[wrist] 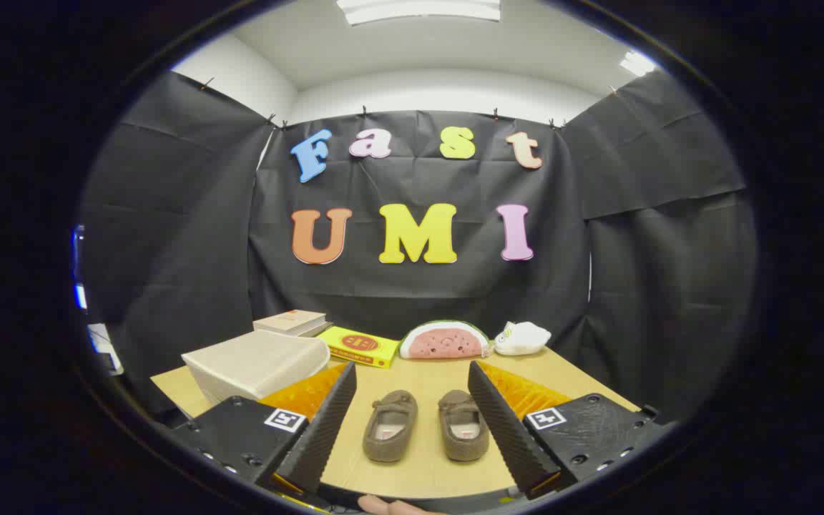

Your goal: Open the storage box then place both shoes into the box .Put the left shoe in first, then the right shoe, with the right side of both shoes facing outward in a uniform manner.

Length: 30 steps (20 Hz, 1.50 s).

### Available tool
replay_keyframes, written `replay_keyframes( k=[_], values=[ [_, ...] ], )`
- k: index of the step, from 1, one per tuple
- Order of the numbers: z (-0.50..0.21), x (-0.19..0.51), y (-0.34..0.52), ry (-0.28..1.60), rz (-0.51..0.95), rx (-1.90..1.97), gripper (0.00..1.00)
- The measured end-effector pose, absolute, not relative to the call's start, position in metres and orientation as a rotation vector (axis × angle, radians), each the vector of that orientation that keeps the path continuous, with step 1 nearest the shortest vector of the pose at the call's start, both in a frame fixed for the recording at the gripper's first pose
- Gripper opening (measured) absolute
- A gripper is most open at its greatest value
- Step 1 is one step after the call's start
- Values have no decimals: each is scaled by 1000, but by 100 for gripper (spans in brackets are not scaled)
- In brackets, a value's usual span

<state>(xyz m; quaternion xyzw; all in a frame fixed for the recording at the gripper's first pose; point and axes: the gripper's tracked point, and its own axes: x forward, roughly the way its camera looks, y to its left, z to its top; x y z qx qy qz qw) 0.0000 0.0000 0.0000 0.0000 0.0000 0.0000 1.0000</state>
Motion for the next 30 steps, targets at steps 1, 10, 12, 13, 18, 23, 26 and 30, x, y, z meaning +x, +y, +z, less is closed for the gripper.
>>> replay_keyframes(
  k=[1, 10, 12, 13, 18, 23, 26, 30],
  values=[
    [-2, 1, 2, 3, 1, -2, 96],
    [-10, 5, 17, 11, 34, 14, 96],
    [-12, 8, 18, 11, 33, 16, 96],
    [-13, 9, 17, 12, 30, 15, 96],
    [-20, 30, 30, 21, 58, 32, 96],
    [-28, 66, 48, 39, 114, 40, 96],
    [-36, 97, 68, 81, 180, 80, 95],
    [-47, 140, 104, 176, 337, 216, 95]
  ],
)
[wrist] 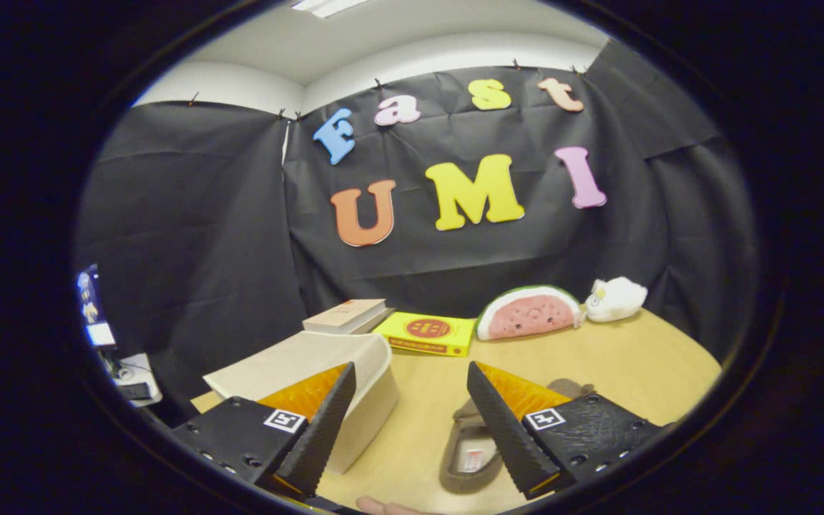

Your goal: Open the storage box then place both shoes into the box .Put the left shoe in first, then the right shoe, with the right side of both shoes facing outward in a uniform manner.

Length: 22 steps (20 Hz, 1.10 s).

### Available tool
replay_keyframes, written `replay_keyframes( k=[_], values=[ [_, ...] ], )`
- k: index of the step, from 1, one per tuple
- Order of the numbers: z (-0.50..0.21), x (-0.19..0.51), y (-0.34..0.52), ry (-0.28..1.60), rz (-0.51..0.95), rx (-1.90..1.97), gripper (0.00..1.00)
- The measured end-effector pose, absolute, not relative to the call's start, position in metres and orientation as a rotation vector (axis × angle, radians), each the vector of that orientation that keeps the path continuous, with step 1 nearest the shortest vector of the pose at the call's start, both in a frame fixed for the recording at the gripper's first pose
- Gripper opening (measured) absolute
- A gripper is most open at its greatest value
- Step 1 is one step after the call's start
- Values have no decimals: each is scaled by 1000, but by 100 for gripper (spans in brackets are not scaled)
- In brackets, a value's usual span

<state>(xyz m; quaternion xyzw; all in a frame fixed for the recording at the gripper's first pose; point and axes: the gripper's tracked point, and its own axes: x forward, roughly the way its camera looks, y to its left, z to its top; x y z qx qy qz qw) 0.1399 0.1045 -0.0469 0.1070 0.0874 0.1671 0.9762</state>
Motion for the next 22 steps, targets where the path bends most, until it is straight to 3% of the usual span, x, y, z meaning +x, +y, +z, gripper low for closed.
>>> replay_keyframes(
  k=[8, 16, 18, 19, 22],
  values=[
    [-100, 216, 165, 502, 607, 539, 95],
    [-118, 223, 207, 685, 787, 778, 95],
    [-118, 224, 208, 717, 796, 800, 93],
    [-117, 223, 207, 729, 794, 814, 79],
    [-117, 223, 202, 756, 772, 839, 72]
  ],
)
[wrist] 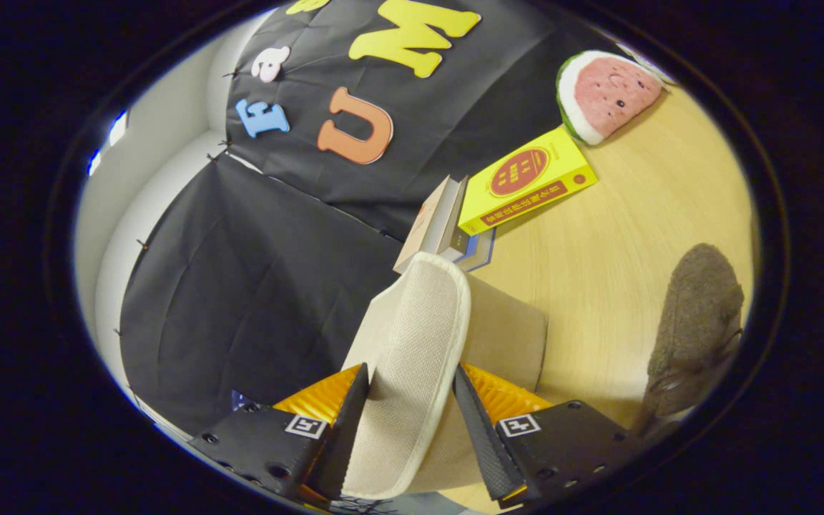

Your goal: Open the storage box then place both shoes into the box .Put the left shoe in first, then the right shoe, with the right side of both shoes facing outward in a uniform manner.

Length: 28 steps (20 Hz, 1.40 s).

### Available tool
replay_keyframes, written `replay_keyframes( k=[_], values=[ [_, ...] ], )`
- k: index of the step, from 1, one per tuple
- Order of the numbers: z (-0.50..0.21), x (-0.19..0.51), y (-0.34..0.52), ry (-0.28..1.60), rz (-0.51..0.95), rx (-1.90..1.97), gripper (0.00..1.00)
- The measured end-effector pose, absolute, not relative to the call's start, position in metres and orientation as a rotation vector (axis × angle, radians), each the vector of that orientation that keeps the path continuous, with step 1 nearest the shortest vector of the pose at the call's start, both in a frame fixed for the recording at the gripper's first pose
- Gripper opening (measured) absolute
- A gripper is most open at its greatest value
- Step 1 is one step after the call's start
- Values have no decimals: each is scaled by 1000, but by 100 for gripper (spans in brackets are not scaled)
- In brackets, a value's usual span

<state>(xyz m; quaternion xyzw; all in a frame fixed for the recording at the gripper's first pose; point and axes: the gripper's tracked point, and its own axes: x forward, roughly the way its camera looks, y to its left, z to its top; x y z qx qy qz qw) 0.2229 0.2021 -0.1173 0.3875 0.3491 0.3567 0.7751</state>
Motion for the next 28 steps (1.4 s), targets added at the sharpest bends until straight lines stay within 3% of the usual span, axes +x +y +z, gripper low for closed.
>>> replay_keyframes(
  k=[2, 10, 12, 16, 17, 28],
  values=[
    [-114, 224, 196, 767, 760, 838, 64],
    [-84, 224, 175, 756, 687, 828, 14],
    [-69, 220, 179, 743, 681, 792, 9],
    [-36, 210, 188, 710, 664, 715, 8],
    [-24, 210, 195, 712, 639, 698, 3],
    [98, 186, 299, 629, 678, 656, 3]
  ],
)
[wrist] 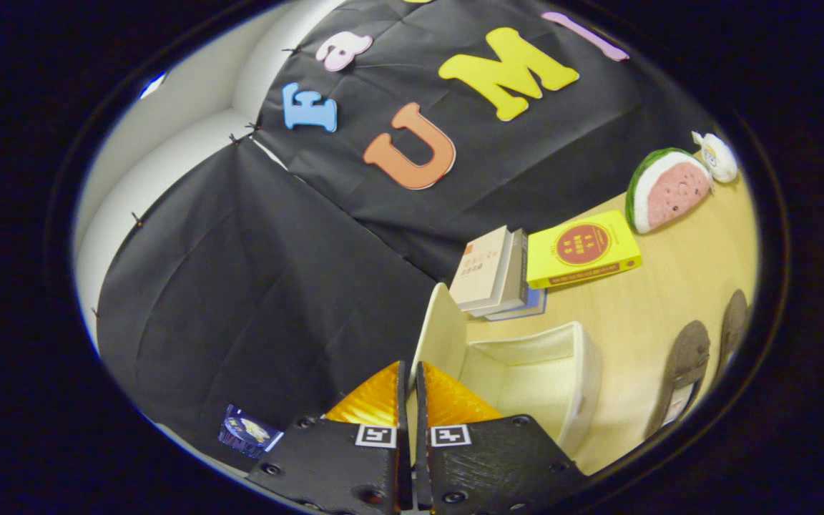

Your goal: Open the storage box then place both shoes into the box .Put the left shoe in first, then the right shoe, with the right side of both shoes facing outward in a uniform manner.

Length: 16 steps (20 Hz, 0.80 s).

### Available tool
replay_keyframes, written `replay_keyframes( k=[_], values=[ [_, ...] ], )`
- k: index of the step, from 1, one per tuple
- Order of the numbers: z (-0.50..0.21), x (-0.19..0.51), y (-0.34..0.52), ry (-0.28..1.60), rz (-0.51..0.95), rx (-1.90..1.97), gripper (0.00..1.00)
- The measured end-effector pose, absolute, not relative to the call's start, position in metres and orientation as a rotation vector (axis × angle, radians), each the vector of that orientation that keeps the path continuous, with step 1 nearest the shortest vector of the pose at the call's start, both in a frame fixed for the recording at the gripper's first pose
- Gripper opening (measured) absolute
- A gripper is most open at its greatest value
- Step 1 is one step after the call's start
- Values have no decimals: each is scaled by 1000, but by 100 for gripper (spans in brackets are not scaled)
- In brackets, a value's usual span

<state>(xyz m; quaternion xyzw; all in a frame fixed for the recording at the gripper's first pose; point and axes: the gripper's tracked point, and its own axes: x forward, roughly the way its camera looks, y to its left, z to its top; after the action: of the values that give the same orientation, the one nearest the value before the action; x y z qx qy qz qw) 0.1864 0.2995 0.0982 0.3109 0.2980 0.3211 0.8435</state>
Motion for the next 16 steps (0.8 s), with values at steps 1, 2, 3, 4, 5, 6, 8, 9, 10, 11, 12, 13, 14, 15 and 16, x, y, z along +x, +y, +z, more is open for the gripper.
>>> replay_keyframes(
  k=[1, 2, 3, 4, 5, 6, 8, 9, 10, 11, 12, 13, 14, 15, 16],
  values=[
    [106, 184, 314, 628, 686, 657, 3],
    [112, 184, 328, 628, 689, 657, 3],
    [116, 184, 343, 627, 696, 655, 5],
    [117, 185, 358, 629, 698, 647, 5],
    [119, 184, 373, 630, 707, 646, 5],
    [122, 185, 386, 623, 710, 638, 5],
    [121, 183, 418, 626, 731, 625, 8],
    [126, 177, 429, 631, 756, 621, 19],
    [127, 175, 439, 618, 764, 607, 30],
    [131, 172, 446, 591, 781, 588, 41],
    [136, 168, 451, 565, 791, 567, 52],
    [142, 160, 455, 535, 812, 547, 62],
    [143, 155, 453, 520, 812, 513, 73],
    [143, 151, 448, 502, 800, 482, 84],
    [143, 147, 441, 483, 791, 451, 95]
  ],
)
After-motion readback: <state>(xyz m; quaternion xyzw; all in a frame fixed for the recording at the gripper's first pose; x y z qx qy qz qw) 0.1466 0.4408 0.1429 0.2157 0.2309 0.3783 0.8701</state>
